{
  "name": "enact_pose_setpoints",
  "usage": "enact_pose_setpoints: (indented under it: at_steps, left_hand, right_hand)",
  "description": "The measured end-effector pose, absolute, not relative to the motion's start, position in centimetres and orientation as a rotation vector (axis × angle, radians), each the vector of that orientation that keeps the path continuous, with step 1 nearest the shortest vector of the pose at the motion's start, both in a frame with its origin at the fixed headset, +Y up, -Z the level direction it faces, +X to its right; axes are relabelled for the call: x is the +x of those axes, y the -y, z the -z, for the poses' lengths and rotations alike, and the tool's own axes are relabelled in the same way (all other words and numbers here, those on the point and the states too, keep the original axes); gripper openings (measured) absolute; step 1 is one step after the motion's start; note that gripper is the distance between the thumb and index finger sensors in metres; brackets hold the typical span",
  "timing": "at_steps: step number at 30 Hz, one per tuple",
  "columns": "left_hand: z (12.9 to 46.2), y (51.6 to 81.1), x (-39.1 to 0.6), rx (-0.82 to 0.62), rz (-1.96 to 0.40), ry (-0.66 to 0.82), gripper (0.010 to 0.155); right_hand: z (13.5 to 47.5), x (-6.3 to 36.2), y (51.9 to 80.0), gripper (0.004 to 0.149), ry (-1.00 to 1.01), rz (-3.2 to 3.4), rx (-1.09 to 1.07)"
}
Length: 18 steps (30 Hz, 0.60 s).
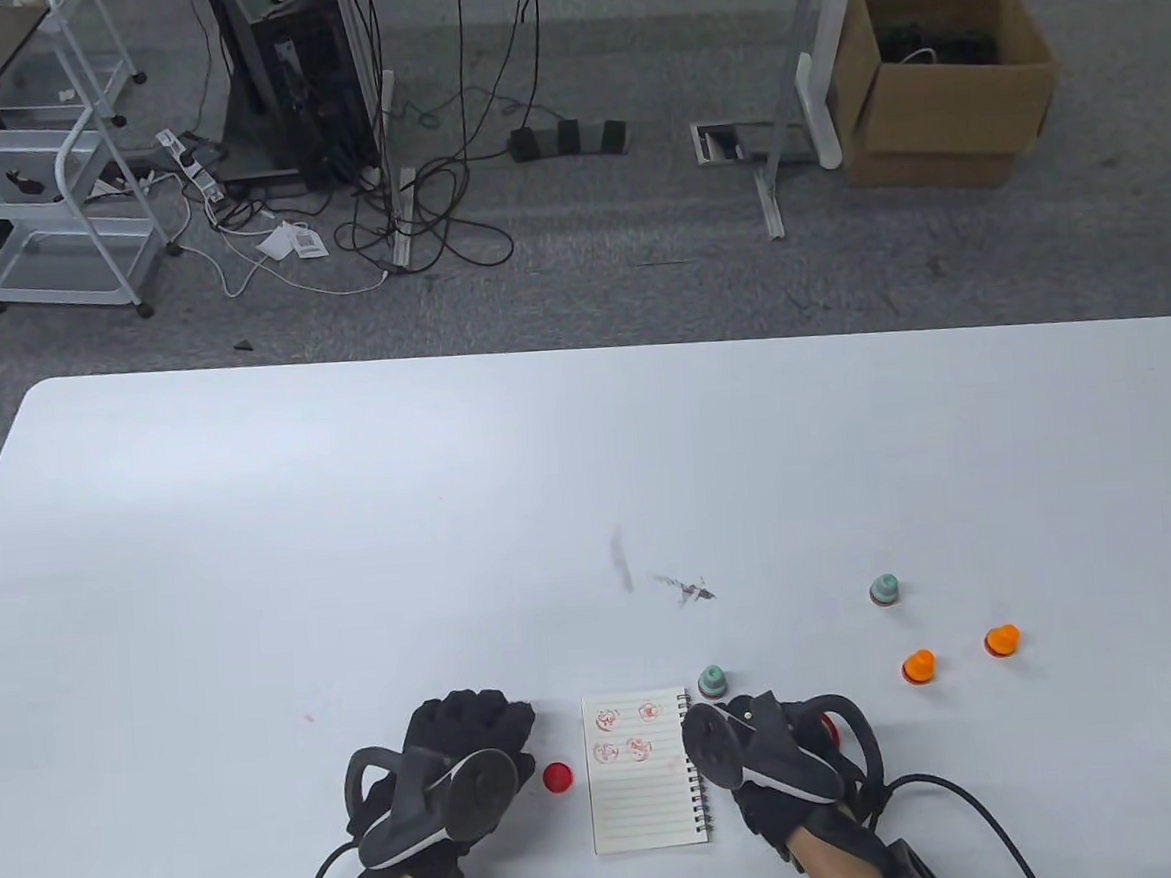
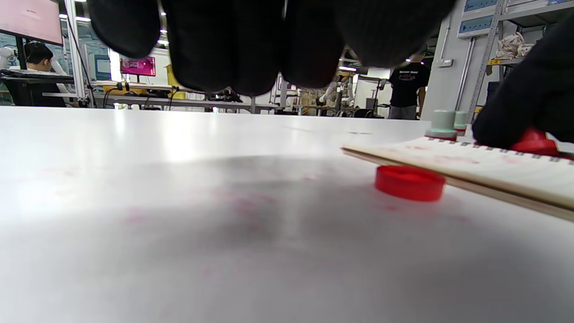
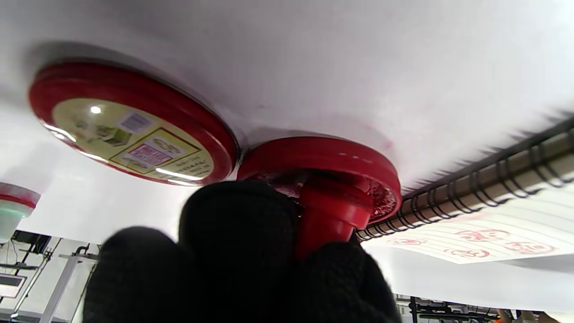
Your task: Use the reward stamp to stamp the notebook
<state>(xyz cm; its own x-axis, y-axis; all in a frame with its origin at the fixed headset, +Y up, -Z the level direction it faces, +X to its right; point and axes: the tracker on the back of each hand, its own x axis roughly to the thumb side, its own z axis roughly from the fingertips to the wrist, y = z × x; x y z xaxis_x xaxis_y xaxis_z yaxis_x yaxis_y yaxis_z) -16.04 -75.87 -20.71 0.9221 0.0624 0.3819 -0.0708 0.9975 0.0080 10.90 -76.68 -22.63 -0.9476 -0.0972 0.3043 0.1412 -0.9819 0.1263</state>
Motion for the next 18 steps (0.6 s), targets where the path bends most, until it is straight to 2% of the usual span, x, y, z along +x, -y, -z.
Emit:
enact_pose_setpoints:
  at_steps: [4, 10, 18]
  left_hand:
    - [20.7, 75.9, -16.0, 0.019, -0.067, 0.392, 0.056]
    - [20.7, 75.8, -16.2, 0.023, -0.07, 0.385, 0.056]
    - [20.8, 75.7, -16.2, 0.027, -0.07, 0.384, 0.056]
  right_hand:
    - [22.4, 11.0, 76.5, 0.045, 0.222, 2.986, -0.476]
    - [21.7, 11.3, 74.7, 0.049, 0.001, 3.154, -0.542]
    - [22.3, 9.6, 75.5, 0.049, -0.081, 3.252, -0.697]
